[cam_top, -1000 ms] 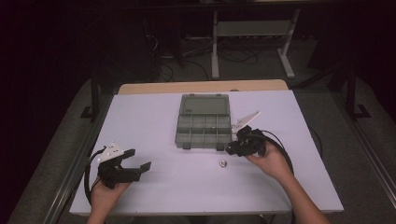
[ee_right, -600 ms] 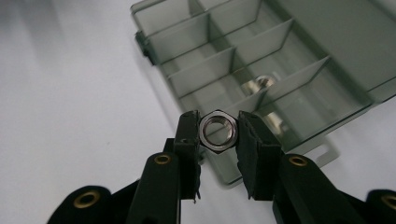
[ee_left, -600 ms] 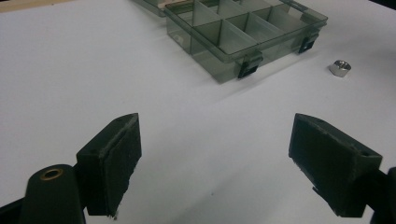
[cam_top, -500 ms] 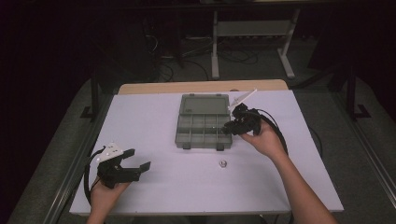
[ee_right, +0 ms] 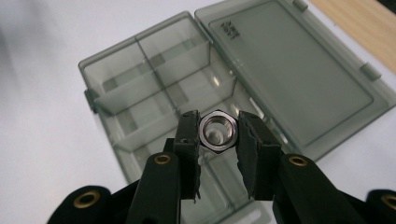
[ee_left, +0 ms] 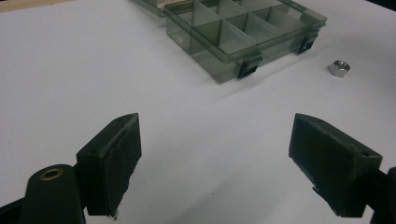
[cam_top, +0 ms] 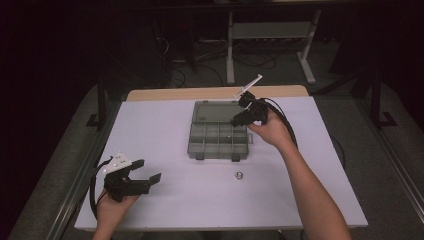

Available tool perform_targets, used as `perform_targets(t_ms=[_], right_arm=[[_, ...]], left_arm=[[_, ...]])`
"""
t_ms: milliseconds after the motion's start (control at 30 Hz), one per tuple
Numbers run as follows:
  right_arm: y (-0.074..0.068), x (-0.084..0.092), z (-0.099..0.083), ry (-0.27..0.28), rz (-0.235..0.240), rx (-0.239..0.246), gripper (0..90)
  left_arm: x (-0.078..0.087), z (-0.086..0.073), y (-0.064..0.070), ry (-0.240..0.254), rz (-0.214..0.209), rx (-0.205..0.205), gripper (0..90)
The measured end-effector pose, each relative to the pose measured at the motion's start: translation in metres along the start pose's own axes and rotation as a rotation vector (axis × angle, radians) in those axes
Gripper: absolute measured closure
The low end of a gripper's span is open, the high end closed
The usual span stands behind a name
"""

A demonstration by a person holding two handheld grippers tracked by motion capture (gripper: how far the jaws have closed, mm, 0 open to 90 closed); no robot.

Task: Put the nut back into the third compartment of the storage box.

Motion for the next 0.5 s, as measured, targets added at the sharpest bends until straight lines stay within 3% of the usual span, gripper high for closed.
perform_targets(t_ms=[267, 500], right_arm=[[0.001, -0.008, 0.02, 0.023, 0.033, -0.031, 69.1], [0.006, -0.026, 0.021, 0.004, 0.04, -0.067, 69.0]], left_arm=[[0.0, 0.0, 0.0, 0.0, -0.001, 0.001, 16.5], [0.0, -0.001, 0.0, -0.005, 0.002, -0.006, 16.5]])
Point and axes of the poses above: each handheld gripper's, and its own axes: x roughly backward along the jaws, z roughly out of its top, y roughly to its right, the point moved 8 cm from there along -x, roughly forward along the jaws, and after that the axes turned 15 degrees about -y, right-handed, at the moved point
